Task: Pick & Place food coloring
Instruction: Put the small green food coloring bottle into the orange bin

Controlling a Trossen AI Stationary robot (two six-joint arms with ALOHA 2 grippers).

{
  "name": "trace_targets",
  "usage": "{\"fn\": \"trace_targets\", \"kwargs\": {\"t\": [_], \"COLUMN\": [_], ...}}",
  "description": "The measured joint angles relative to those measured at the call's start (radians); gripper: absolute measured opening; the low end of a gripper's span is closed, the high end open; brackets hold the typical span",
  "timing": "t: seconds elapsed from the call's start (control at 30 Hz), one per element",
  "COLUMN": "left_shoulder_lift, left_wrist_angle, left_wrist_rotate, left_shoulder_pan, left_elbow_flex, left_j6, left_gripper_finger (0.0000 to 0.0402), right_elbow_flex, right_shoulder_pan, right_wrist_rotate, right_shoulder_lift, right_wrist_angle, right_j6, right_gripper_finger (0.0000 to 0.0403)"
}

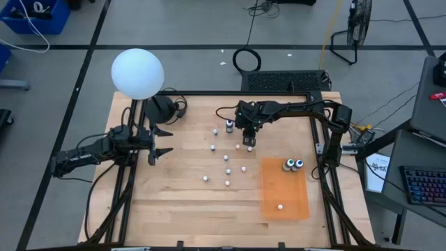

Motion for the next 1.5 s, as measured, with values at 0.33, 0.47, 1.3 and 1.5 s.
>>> {"fn": "trace_targets", "kwargs": {"t": [0.33, 0.47, 1.3, 1.5], "left_shoulder_lift": [0.0, 0.0, 0.0, 0.0], "left_wrist_angle": [0.0, 0.0, 0.0, 0.0], "left_wrist_rotate": [0.0, 0.0, 0.0, 0.0], "left_shoulder_pan": [0.0, 0.0, 0.0, 0.0], "left_elbow_flex": [0.0, 0.0, 0.0, 0.0], "left_j6": [0.0, 0.0, 0.0, 0.0], "left_gripper_finger": [0.0299, 0.0299, 0.0299, 0.0299], "right_elbow_flex": [0.0, -0.016, -0.074, -0.074], "right_shoulder_pan": [0.0, 0.0, 0.0, 0.0], "right_wrist_rotate": [0.0, 0.0, 0.0, 0.0], "right_shoulder_lift": [0.0, 0.0, 0.0, 0.0], "right_wrist_angle": [-0.009, 0.005, 0.085, 0.085], "right_j6": [0.003, 0.003, -0.016, -0.023], "right_gripper_finger": [0.012, 0.0117, 0.0114, 0.0114]}}
